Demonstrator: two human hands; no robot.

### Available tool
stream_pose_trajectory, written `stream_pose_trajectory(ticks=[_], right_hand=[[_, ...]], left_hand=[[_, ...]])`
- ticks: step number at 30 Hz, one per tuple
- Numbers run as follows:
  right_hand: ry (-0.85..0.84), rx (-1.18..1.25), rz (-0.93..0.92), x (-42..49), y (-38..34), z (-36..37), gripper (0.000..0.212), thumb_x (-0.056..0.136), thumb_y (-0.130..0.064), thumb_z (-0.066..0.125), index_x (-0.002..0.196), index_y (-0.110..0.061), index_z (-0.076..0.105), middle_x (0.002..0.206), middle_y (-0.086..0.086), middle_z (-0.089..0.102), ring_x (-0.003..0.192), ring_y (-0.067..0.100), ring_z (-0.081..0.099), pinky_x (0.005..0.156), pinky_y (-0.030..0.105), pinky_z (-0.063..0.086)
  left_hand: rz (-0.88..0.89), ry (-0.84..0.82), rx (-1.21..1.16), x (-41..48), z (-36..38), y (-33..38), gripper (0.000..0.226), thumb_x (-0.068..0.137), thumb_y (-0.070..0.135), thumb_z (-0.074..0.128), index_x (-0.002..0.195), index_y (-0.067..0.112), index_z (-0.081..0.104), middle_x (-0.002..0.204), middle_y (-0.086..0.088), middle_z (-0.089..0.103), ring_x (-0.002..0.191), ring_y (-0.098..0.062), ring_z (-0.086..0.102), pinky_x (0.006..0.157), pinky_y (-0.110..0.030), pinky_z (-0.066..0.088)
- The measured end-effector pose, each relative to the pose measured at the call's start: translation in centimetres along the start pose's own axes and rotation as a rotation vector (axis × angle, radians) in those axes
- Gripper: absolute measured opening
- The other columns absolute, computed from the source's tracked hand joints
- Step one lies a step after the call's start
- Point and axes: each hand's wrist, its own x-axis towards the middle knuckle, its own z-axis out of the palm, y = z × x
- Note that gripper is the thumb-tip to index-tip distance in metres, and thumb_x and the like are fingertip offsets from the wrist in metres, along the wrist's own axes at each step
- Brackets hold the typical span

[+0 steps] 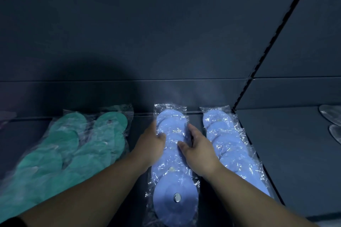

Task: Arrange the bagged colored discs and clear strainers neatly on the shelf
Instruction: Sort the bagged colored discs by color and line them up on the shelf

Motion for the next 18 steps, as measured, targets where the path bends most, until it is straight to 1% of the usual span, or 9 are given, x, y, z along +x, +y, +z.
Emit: stream_pose_trajectory(ticks=[2, 5, 6, 8, 10, 12, 14, 16, 18], right_hand=[[-0.028, 0.036, 0.035, 0.0, -0.2, 0.1, 0.066, 0.088, -0.021, 0.064, 0.147, -0.026, 0.034, 0.131, -0.005, 0.058, 0.109, 0.012, 0.060, 0.095, 0.028, 0.049], [-0.036, 0.022, 0.016, 0.2, -0.3, 0.3, 0.066, 0.089, -0.023, 0.064, 0.147, -0.024, 0.033, 0.133, -0.008, 0.054, 0.110, 0.005, 0.054, 0.091, 0.012, 0.040], [-0.028, 0.025, 0.013, 0.2, -0.3, 0.4, 0.067, 0.088, -0.025, 0.064, 0.147, -0.026, 0.033, 0.133, -0.008, 0.054, 0.109, 0.005, 0.055, 0.095, 0.015, 0.041], [-0.023, 0.043, 0.025, 0.4, -0.2, 0.7, 0.069, 0.084, -0.031, 0.065, 0.146, -0.033, 0.034, 0.134, -0.009, 0.056, 0.110, 0.009, 0.059, 0.101, 0.035, 0.047], [-0.041, 0.090, 0.040, 0.7, 0.0, 0.7, 0.067, 0.086, -0.028, 0.064, 0.145, -0.035, 0.033, 0.134, -0.012, 0.055, 0.111, 0.007, 0.060, 0.095, 0.032, 0.052], [-0.054, 0.162, 0.058, 0.7, -0.2, 0.4, 0.059, 0.092, -0.019, 0.061, 0.143, -0.032, 0.035, 0.129, -0.014, 0.055, 0.097, -0.002, 0.060, 0.071, 0.012, 0.052], [-0.031, 0.179, 0.080, 0.8, -0.3, 0.1, 0.051, 0.093, -0.018, 0.059, 0.140, -0.025, 0.040, 0.122, -0.006, 0.060, 0.087, 0.001, 0.061, 0.061, 0.007, 0.047], [0.008, 0.114, 0.074, 1.3, -0.9, 0.3, 0.039, 0.092, -0.024, 0.058, 0.130, -0.020, 0.047, 0.118, 0.005, 0.064, 0.092, 0.012, 0.064, 0.077, 0.017, 0.052], [0.010, 0.104, 0.070, 1.9, -1.7, 0.4, 0.038, 0.092, -0.029, 0.057, 0.129, -0.025, 0.047, 0.122, 0.000, 0.064, 0.099, 0.013, 0.062, 0.090, 0.025, 0.050]], left_hand=[[-0.004, 0.014, -0.023, -0.1, -0.3, 0.0, 0.046, 0.096, 0.022, 0.045, 0.139, 0.035, 0.037, 0.105, -0.001, 0.061, 0.071, -0.009, 0.055, 0.056, -0.014, 0.039], [-0.036, -0.006, -0.177, -0.2, -0.2, -0.4, 0.048, 0.096, 0.022, 0.049, 0.136, 0.044, 0.034, 0.107, 0.003, 0.064, 0.084, -0.016, 0.062, 0.074, -0.024, 0.049], [-0.044, -0.016, -0.218, -0.3, 0.0, -0.5, 0.048, 0.095, 0.022, 0.049, 0.134, 0.047, 0.032, 0.108, 0.004, 0.064, 0.088, -0.016, 0.064, 0.080, -0.029, 0.053], [-0.047, -0.016, -0.253, -0.3, 0.3, -0.8, 0.057, 0.090, 0.031, 0.051, 0.141, 0.041, 0.029, 0.126, 0.002, 0.060, 0.107, -0.018, 0.062, 0.095, -0.040, 0.051], [-0.071, -0.020, -0.276, -0.2, 0.4, -1.1, 0.068, 0.087, 0.036, 0.052, 0.147, 0.037, 0.021, 0.139, 0.003, 0.051, 0.117, -0.017, 0.056, 0.101, -0.039, 0.047], [-0.074, -0.001, -0.293, -0.4, 0.2, -1.2, 0.063, 0.094, 0.028, 0.052, 0.148, 0.036, 0.021, 0.137, 0.006, 0.050, 0.112, -0.015, 0.057, 0.097, -0.034, 0.048], [-0.067, -0.005, -0.316, -0.5, 0.1, -1.4, 0.060, 0.097, 0.025, 0.051, 0.148, 0.036, 0.022, 0.133, 0.008, 0.051, 0.106, -0.011, 0.058, 0.090, -0.028, 0.050], [-0.055, -0.027, -0.350, -0.7, -0.1, -1.1, 0.056, 0.098, 0.022, 0.049, 0.147, 0.036, 0.025, 0.113, 0.017, 0.055, 0.089, 0.002, 0.056, 0.072, -0.019, 0.047], [-0.053, -0.044, -0.351, -0.5, -0.3, -0.6, 0.053, 0.098, 0.020, 0.048, 0.146, 0.032, 0.027, 0.099, 0.022, 0.053, 0.083, 0.005, 0.054, 0.067, -0.018, 0.045]])
